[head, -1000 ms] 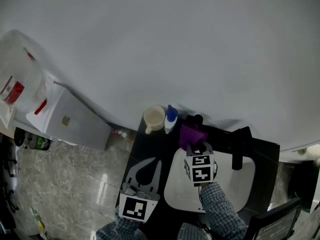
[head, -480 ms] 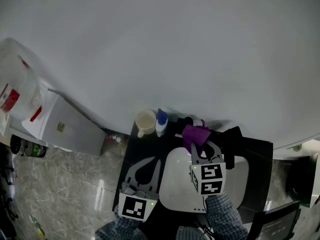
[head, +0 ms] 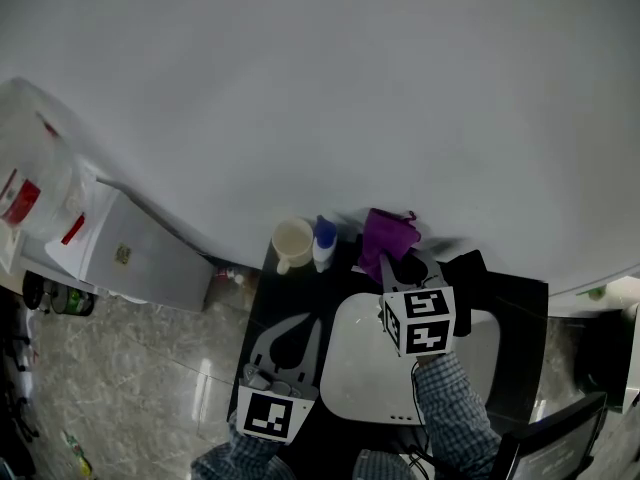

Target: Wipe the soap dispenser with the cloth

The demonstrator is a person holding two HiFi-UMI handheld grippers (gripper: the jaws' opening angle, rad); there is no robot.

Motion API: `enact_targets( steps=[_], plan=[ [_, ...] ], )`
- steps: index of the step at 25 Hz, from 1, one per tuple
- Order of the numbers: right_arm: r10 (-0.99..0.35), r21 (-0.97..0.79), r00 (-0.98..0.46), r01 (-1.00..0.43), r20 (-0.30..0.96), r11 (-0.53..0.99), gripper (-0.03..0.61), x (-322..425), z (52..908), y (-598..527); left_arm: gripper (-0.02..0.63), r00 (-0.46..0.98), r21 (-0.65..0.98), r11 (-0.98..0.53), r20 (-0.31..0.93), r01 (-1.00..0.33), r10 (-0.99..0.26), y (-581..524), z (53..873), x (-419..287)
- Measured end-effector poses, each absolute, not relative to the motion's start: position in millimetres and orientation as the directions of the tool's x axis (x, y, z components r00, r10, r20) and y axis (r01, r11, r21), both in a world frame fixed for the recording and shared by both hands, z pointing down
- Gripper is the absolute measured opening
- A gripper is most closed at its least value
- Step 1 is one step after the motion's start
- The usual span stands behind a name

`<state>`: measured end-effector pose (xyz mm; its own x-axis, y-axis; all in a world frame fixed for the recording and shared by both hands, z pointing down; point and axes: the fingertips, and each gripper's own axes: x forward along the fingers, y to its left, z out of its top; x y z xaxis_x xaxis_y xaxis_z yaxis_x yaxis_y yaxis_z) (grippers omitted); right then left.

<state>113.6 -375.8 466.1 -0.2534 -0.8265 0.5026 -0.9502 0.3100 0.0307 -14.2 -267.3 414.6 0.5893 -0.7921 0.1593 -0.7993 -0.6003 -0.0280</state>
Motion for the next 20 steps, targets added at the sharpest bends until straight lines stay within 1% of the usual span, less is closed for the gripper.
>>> enact_targets(
  steps=[8, 14, 20],
  plan=[
    [-0.785, 0.034, -0.167, -0.972, 0.597, 0.233, 0.078, 139.3, 522.7, -369.5, 0.002, 0.586, -0.024, -0.598, 0.169, -0.801, -0.792, -267.7, 419.8, -15.8],
    [-0.734, 0.047, -0.136, -0.974, 0.665, 0.223, 0.078, 145.6, 564.6, -356.8, 0.002, 0.589, -0.023, -0.601, 0.172, -0.799, -0.79, -263.9, 421.7, -13.9],
    [-0.693, 0.042, -0.14, -0.97, 0.708, 0.24, 0.078, 148.1, 578.1, -343.8, 0.002, 0.585, -0.022, -0.597, 0.174, -0.802, -0.792, -261.1, 420.2, -15.9]
  ],
)
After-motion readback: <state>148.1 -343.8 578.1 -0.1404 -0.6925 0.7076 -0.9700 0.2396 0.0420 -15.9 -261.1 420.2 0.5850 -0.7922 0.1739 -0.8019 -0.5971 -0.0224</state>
